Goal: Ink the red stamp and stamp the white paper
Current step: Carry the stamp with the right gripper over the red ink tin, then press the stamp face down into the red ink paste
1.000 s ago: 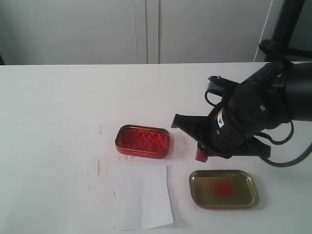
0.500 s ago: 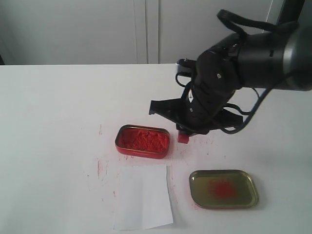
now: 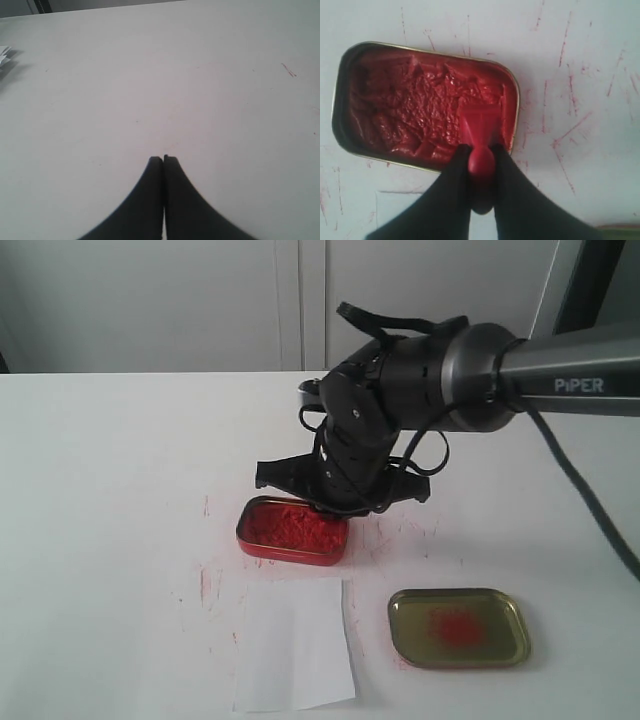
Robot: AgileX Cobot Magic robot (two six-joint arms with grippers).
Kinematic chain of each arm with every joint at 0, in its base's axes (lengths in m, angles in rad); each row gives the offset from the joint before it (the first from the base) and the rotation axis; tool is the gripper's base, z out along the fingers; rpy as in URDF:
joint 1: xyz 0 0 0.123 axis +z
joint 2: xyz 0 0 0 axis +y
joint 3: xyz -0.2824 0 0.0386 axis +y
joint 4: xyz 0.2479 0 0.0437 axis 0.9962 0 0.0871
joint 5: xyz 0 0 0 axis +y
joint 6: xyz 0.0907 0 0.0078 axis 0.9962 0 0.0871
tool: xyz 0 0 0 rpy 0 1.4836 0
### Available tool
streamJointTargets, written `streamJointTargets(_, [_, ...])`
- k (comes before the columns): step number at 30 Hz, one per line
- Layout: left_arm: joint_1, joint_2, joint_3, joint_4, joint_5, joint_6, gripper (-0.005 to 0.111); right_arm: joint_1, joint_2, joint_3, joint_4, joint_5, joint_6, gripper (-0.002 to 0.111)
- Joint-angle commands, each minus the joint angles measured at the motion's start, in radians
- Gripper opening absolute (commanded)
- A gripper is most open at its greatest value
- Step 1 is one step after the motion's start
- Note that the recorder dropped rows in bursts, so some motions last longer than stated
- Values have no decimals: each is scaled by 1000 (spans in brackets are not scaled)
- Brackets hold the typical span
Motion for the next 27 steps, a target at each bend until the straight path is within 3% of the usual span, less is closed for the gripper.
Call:
streamJointTargets(1, [-6,0,2,-6,-4,-4,0,7,30,-40,-18,14,-17,0])
streamJointTargets(14, [-6,0,2,-6,-4,-4,0,20,101,-148,-18,123,-100,0])
streamJointTargets(27, [-6,0,2,-6,-4,-4,0,20,172,-152,-13,105,-100,0])
